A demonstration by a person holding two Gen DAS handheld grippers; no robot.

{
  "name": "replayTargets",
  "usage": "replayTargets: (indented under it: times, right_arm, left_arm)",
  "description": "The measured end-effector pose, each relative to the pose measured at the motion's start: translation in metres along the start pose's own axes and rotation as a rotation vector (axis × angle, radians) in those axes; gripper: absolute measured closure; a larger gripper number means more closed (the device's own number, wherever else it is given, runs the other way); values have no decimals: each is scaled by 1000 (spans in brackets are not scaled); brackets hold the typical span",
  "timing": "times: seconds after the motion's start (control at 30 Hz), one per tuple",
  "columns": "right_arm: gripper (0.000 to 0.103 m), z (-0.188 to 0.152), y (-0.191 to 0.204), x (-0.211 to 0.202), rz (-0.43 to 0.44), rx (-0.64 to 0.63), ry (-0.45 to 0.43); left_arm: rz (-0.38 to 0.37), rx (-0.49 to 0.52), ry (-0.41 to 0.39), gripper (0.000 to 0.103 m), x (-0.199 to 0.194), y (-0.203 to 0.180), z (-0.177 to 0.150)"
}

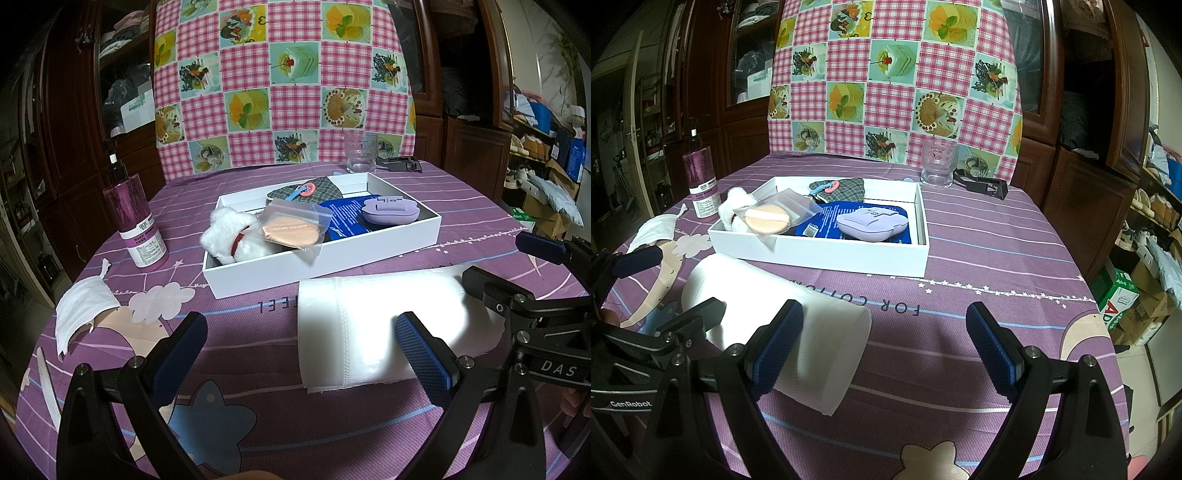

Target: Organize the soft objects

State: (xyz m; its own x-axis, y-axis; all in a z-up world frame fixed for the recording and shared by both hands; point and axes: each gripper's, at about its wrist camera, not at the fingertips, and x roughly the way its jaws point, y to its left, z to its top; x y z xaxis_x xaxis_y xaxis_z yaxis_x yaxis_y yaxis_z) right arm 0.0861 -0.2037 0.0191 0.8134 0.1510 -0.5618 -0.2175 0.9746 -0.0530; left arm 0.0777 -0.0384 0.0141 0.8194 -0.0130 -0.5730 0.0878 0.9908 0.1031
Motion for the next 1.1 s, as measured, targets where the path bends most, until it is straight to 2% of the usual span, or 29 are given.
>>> replayTargets:
  times: [0.23, 0.37, 0.5, 0.6, 0.67, 0.87, 0.93, 0.97, 1.1]
  right_arm:
    - [13, 0, 2, -1, 8, -5, -1]
    - [13, 0, 1, -2, 17, -8, -7]
    - [13, 0, 1, -2, 15, -3, -11]
    - [13, 0, 1, -4, 3, -12, -19]
    - [13, 0, 1, -4, 4, -12, -20]
    - [13, 3, -1, -12, 22, 3, -70]
    - [13, 2, 1, -7, 3, -20, -52]
    - [13, 2, 5, 0, -7, -42, -14]
    - [13, 1, 6, -2, -17, -52, -21]
  left_arm:
    - [-1, -2, 0, 0, 0, 2, 1]
    - [36, -18, -14, 0, -2, 3, 2]
    - [4, -77, -63, 0, -9, 11, 3]
    - [24, -66, -39, 0, -4, 9, 3]
    - [25, -43, 5, 0, 3, 5, 3]
    - [28, -42, -2, 0, -3, 7, 1]
    - [28, -42, -1, 0, -3, 7, 1]
    - [28, -41, -2, 0, -2, 7, 1]
    - [22, -45, 0, 0, -6, 8, 1]
